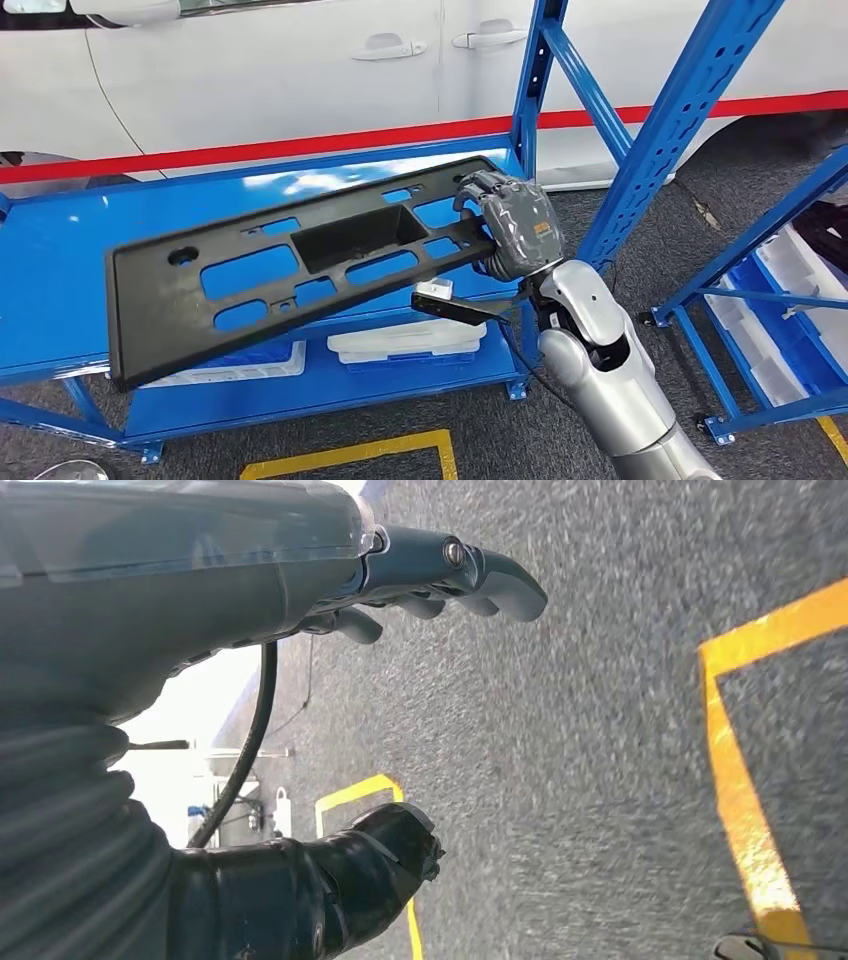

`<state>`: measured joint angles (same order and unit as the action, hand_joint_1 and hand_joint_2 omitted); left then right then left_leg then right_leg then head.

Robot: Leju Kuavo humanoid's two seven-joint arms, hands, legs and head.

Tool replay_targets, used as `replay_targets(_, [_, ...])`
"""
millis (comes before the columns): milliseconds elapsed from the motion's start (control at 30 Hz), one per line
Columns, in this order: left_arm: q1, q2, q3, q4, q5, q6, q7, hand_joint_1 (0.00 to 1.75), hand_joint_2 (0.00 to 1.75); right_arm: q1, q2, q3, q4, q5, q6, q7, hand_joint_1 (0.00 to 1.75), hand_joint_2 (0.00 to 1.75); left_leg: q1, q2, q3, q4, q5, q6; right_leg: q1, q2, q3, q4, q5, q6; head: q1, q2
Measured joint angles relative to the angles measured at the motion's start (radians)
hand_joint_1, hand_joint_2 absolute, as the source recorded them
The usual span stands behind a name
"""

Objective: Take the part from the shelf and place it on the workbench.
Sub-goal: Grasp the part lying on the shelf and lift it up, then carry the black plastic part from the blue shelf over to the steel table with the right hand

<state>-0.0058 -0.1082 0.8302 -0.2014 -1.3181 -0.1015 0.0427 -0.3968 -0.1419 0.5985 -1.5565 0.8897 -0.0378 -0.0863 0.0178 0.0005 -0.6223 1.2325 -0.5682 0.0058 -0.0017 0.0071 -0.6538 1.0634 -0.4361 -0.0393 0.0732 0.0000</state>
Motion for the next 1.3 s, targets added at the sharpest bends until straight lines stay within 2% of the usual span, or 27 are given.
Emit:
replay_targets(67, [-0.004, 0.003, 0.000, 0.000, -0.005, -0.001, 0.000, 0.00, 1.75, 0.000, -0.002, 0.017, -0.018, -0.048, 0.035, -0.015, 1.75, 1.75, -0.014, 0.000, 0.094, -0.143, 0.026, 0.029, 0.006, 0.000, -0.011, -0.001, 0.014, 0.000, 0.001, 0.000])
replay_targets(133, [-0.007, 0.006, 0.001, 0.000, -0.009, -0.002, -0.001, 0.00, 1.75, -0.001, -0.004, 0.037, -0.037, -0.107, 0.077, -0.038, 1.75, 1.75, -0.024, 0.000, 0.133, -0.217, 0.028, 0.041, 0.003, -0.003, -0.014, -0.005, 0.029, 0.008, 0.001, 0.000])
replay_targets(233, [-0.009, 0.008, 0.002, 0.000, -0.014, -0.006, -0.002, 0.00, 1.75, -0.002, -0.009, 0.080, -0.075, -0.177, 0.129, -0.071, 1.75, 1.75, -0.024, 0.001, 0.131, -0.247, 0.063, 0.045, -0.002, -0.005, -0.017, -0.012, 0.037, 0.026, 0.001, 0.000])
replay_targets(267, [-0.011, 0.008, 0.002, 0.000, -0.014, -0.008, -0.002, 0.00, 1.75, -0.004, -0.012, 0.095, -0.087, -0.190, 0.138, -0.076, 1.75, 1.75, -0.021, 0.004, 0.127, -0.258, 0.078, 0.048, -0.002, -0.004, -0.023, 0.002, 0.014, 0.030, 0.001, 0.000])
replay_targets(300, [-0.012, 0.008, 0.003, 0.000, -0.015, -0.009, -0.002, 0.00, 1.75, -0.007, -0.015, 0.108, -0.098, -0.197, 0.143, -0.078, 1.75, 1.75, -0.016, 0.006, 0.120, -0.267, 0.094, 0.049, -0.003, -0.004, -0.033, 0.037, -0.027, 0.036, 0.001, 0.000])
replay_targets(367, [-0.013, 0.008, 0.003, 0.000, -0.016, -0.011, -0.003, 0.00, 1.75, -0.010, -0.021, 0.131, -0.114, -0.203, 0.147, -0.080, 1.75, 1.75, -0.016, 0.009, 0.094, -0.266, 0.115, 0.051, -0.010, -0.004, -0.060, 0.153, -0.123, 0.047, 0.002, 0.000])
replay_targets(400, [-0.013, 0.008, 0.003, 0.000, -0.016, -0.012, -0.003, 0.00, 1.75, -0.011, -0.024, 0.139, -0.119, -0.204, 0.148, -0.079, 1.75, 1.75, -0.016, 0.010, 0.078, -0.262, 0.124, 0.049, -0.014, -0.005, -0.068, 0.209, -0.148, 0.053, 0.002, 0.000])
replay_targets(433, [-0.013, 0.008, 0.003, 0.000, -0.016, -0.012, -0.003, 0.00, 1.75, -0.011, -0.027, 0.146, -0.122, -0.204, 0.148, -0.079, 1.75, 1.75, -0.014, 0.011, 0.062, -0.256, 0.132, 0.046, -0.018, -0.005, -0.065, 0.242, -0.148, 0.059, 0.001, 0.000])
replay_targets(467, [-0.013, 0.008, 0.003, 0.000, -0.016, -0.012, -0.003, 0.00, 1.75, -0.011, -0.029, 0.152, -0.124, -0.204, 0.148, -0.079, 1.75, 1.75, -0.012, 0.011, 0.045, -0.248, 0.139, 0.042, -0.023, -0.006, -0.047, 0.243, -0.127, 0.065, 0.002, 0.000])
replay_targets(533, [-0.014, 0.008, 0.003, 0.000, -0.016, -0.013, -0.003, 0.00, 1.75, -0.013, -0.033, 0.160, -0.131, -0.205, 0.148, -0.079, 1.75, 1.75, -0.007, 0.012, 0.012, -0.224, 0.147, 0.033, -0.031, -0.007, 0.036, 0.149, -0.083, 0.073, 0.002, 0.000])
replay_targets(600, [-0.014, 0.008, 0.003, 0.000, -0.016, -0.013, -0.003, 0.00, 1.75, -0.016, -0.034, 0.167, -0.138, -0.205, 0.149, -0.079, 1.75, 1.75, -0.006, 0.011, -0.013, -0.201, 0.153, 0.022, -0.029, -0.006, 0.114, 0.032, -0.091, 0.070, 0.001, 0.000])
replay_targets(633, [-0.014, 0.008, 0.003, 0.000, -0.016, -0.013, -0.003, 0.00, 1.75, -0.019, -0.034, 0.169, -0.140, -0.205, 0.149, -0.079, 1.75, 1.75, -0.007, 0.010, -0.020, -0.194, 0.158, 0.015, -0.026, -0.005, 0.130, 0.002, -0.103, 0.064, 0.001, 0.000])
replay_targets(700, [-0.012, 0.008, 0.003, 0.000, -0.016, -0.014, -0.003, 0.00, 1.75, -0.021, -0.035, 0.173, -0.142, -0.205, 0.149, -0.079, 1.75, 1.75, -0.006, 0.009, -0.027, -0.194, 0.172, -0.001, -0.021, -0.004, 0.123, -0.006, -0.097, 0.044, 0.001, 0.000])
replay_targets(767, [-0.010, 0.006, 0.003, 0.000, -0.016, -0.014, -0.003, 0.00, 1.75, -0.024, -0.035, 0.178, -0.143, -0.205, 0.150, -0.079, 1.75, 1.75, -0.001, 0.007, -0.040, -0.180, 0.152, -0.013, -0.022, -0.006, 0.106, -0.012, -0.077, 0.023, 0.001, 0.000])
replay_targets(800, [-0.009, 0.006, 0.003, 0.000, -0.016, -0.015, -0.003, 0.00, 1.75, -0.025, -0.035, 0.179, -0.143, -0.205, 0.151, -0.079, 1.75, 1.75, 0.001, 0.006, -0.051, -0.151, 0.114, -0.017, -0.024, -0.008, 0.094, -0.016, -0.065, 0.013, 0.001, 0.000])
replay_targets(867, [-0.009, 0.006, 0.003, 0.000, -0.016, -0.015, -0.003, 0.00, 1.75, -0.027, -0.035, 0.180, -0.143, -0.205, 0.151, -0.079, 1.75, 1.75, 0.003, 0.006, -0.082, -0.042, 0.011, -0.025, -0.022, -0.010, 0.067, -0.016, -0.041, 0.004, 0.000, 0.000])
replay_targets(900, [-0.010, 0.006, 0.003, 0.000, -0.016, -0.014, -0.003, 0.00, 1.75, -0.026, -0.035, 0.181, -0.143, -0.205, 0.151, -0.079, 1.75, 1.75, 0.003, 0.006, -0.092, 0.020, -0.023, -0.027, -0.020, -0.010, 0.051, -0.015, -0.029, 0.003, 0.000, 0.000])
replay_targets(933, [-0.010, 0.007, 0.003, 0.000, -0.016, -0.014, -0.003, 0.00, 1.75, -0.026, -0.035, 0.182, -0.143, -0.205, 0.151, -0.079, 1.75, 1.75, 0.004, 0.006, -0.093, 0.065, -0.031, -0.029, -0.019, -0.010, 0.035, -0.013, -0.017, 0.004, 0.000, 0.000])
replay_targets(967, [-0.010, 0.007, 0.003, 0.000, -0.016, -0.014, -0.003, 0.00, 1.75, -0.026, -0.035, 0.184, -0.143, -0.205, 0.151, -0.079, 1.75, 1.75, 0.004, 0.006, -0.080, 0.081, -0.017, -0.029, -0.019, -0.010, 0.020, -0.011, -0.006, 0.005, 0.000, 0.000])
replay_targets(1000, [-0.011, 0.007, 0.003, 0.000, -0.016, -0.014, -0.003, 0.00, 1.75, -0.026, -0.035, 0.185, -0.143, -0.205, 0.151, -0.079, 1.75, 1.75, 0.004, 0.006, -0.047, 0.059, 0.011, -0.028, -0.019, -0.010, 0.005, -0.009, 0.004, 0.007, 0.000, 0.000])
replay_targets(1033, [-0.011, 0.007, 0.003, 0.000, -0.016, -0.014, -0.003, 0.00, 1.75, -0.026, -0.035, 0.186, -0.143, -0.207, 0.152, -0.079, 1.75, 1.75, 0.004, 0.005, 0.001, 0.006, 0.038, -0.026, -0.019, -0.010, -0.008, -0.007, 0.014, 0.010, 0.000, 0.000])
replay_targets(1067, [-0.013, 0.007, 0.003, 0.000, -0.016, -0.014, -0.003, 0.00, 1.75, -0.026, -0.036, 0.187, -0.145, -0.211, 0.154, -0.079, 1.75, 1.75, 0.002, 0.004, 0.058, -0.071, 0.045, -0.023, -0.018, -0.010, -0.018, -0.005, 0.023, 0.015, 0.000, 0.000])
replay_targets(1133, [-0.015, 0.007, 0.003, 0.000, -0.019, -0.014, -0.004, 0.00, 1.75, -0.029, -0.036, 0.192, -0.149, -0.226, 0.161, -0.082, 1.75, 1.75, -0.003, -0.001, 0.141, -0.197, 0.033, -0.014, -0.017, -0.010, -0.027, -0.007, 0.041, 0.026, 0.000, 0.000])
replay_targets(1167, [-0.016, 0.007, 0.003, 0.000, -0.020, -0.014, -0.004, 0.00, 1.75, -0.033, -0.036, 0.199, -0.153, -0.236, 0.167, -0.082, 1.75, 1.75, -0.006, -0.002, 0.154, -0.226, 0.025, -0.009, -0.018, -0.010, -0.028, -0.011, 0.052, 0.032, 0.000, 0.000])
replay_targets(1233, [-0.016, 0.007, 0.004, 0.000, -0.023, -0.016, -0.005, 0.00, 1.75, -0.038, -0.038, 0.215, -0.158, -0.253, 0.174, -0.081, 1.75, 1.75, -0.006, -0.001, 0.143, -0.235, 0.041, 0.003, -0.019, -0.009, -0.030, -0.019, 0.068, 0.045, -0.001, 0.000])
replay_targets(1267, [-0.018, 0.007, 0.004, 0.000, -0.023, -0.017, -0.005, 0.00, 1.75, -0.041, -0.040, 0.222, -0.161, -0.261, 0.176, -0.079, 1.75, 1.75, -0.005, 0.002, 0.135, -0.239, 0.053, 0.011, -0.019, -0.008, -0.037, -0.013, 0.055, 0.050, -0.001, 0.000])
replay_targets(1300, [-0.019, 0.007, 0.005, 0.000, -0.024, -0.018, -0.005, 0.00, 1.75, -0.043, -0.043, 0.229, -0.163, -0.269, 0.177, -0.077, 1.75, 1.75, -0.003, 0.005, 0.123, -0.242, 0.068, 0.021, -0.019, -0.007, -0.047, 0.009, 0.021, 0.053, 0.000, 0.000])
